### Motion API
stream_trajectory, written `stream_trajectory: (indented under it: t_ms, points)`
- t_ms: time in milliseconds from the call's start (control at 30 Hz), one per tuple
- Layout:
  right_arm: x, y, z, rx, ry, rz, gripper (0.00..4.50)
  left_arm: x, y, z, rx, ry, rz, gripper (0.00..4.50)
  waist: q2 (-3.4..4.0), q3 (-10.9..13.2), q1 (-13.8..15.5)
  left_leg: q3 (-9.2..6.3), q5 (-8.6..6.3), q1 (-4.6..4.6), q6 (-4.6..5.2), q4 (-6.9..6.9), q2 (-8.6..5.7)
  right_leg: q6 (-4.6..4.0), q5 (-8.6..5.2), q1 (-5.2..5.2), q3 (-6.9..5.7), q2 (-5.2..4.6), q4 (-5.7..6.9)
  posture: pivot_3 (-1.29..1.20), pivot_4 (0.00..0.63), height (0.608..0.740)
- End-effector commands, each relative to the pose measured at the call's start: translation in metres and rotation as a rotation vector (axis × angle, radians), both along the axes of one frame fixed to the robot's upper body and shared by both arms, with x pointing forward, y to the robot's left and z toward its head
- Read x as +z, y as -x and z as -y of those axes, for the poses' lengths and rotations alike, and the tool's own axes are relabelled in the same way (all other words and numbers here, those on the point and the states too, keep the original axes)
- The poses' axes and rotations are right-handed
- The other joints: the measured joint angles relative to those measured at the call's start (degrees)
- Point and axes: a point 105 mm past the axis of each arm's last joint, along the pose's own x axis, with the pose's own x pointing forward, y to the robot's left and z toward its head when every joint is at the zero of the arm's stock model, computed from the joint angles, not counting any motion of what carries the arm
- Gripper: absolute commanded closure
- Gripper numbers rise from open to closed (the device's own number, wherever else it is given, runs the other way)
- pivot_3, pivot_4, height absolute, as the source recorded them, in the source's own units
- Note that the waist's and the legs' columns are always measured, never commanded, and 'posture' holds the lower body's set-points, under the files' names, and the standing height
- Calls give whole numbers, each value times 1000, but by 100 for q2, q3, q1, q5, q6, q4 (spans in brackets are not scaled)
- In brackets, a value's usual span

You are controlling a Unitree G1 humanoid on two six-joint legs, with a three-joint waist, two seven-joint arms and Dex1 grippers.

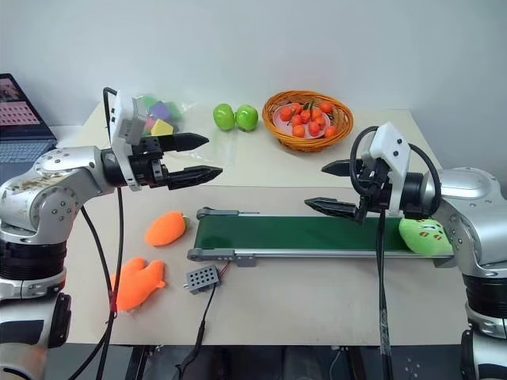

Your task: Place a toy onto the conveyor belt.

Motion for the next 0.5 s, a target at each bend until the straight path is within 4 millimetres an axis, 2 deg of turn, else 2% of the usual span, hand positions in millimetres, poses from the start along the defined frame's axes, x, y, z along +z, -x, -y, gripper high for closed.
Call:
stream_trajectory:
  t_ms: [33, 500]
  points:
    - [13, 5, 0, 7, -15, 58, 0, 20, -2, 4, 0, 40, 86, 29, 0, 0, 1, 0, 0, 1, 0, 1, 0, 0, 0, 1, 0, 0, 0, 0, 150, 738]
    - [14, 4, -2, 10, -14, 64, 0, 22, -3, 4, -2, 40, 90, 29, 0, 0, -3, 0, 0, 0, 0, 1, 0, 0, 0, 1, 0, 0, -1, 0, 150, 738]
